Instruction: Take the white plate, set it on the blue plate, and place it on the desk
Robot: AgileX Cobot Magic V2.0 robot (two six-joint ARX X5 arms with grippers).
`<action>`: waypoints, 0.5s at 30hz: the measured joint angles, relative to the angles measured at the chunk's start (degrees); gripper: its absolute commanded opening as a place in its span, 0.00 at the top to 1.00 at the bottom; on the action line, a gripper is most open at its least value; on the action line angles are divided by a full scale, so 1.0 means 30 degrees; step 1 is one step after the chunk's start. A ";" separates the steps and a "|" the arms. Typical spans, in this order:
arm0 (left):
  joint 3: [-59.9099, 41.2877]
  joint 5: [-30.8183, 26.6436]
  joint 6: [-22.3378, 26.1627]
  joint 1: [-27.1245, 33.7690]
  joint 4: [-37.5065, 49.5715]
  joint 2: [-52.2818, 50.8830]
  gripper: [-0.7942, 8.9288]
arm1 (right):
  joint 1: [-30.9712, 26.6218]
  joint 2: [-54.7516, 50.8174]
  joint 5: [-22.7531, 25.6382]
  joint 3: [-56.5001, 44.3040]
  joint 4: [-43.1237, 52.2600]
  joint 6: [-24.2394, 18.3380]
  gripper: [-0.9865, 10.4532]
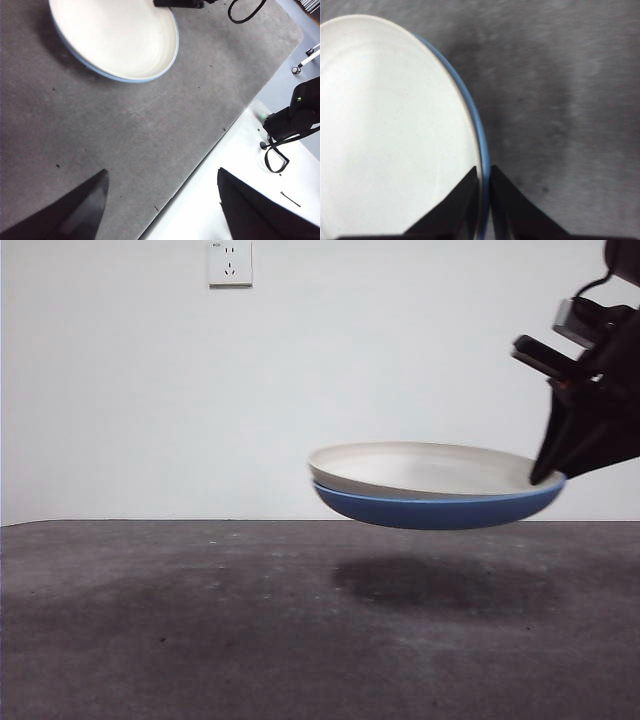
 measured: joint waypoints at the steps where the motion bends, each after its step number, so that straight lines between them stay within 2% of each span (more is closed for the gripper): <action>1: 0.0007 0.0000 -0.0007 0.0000 0.0000 0.0000 0.57 | 0.0364 0.0015 0.0211 0.0022 0.0175 0.0102 0.90; 4: 0.0000 0.0000 0.0000 0.0000 0.0000 0.0000 0.57 | 0.1355 0.0204 0.0860 0.0248 0.0408 0.0408 0.90; 15: 0.0000 0.0000 0.0000 0.0000 0.0000 0.0000 0.57 | 0.3657 0.3366 0.1661 0.1297 0.2076 0.1617 0.90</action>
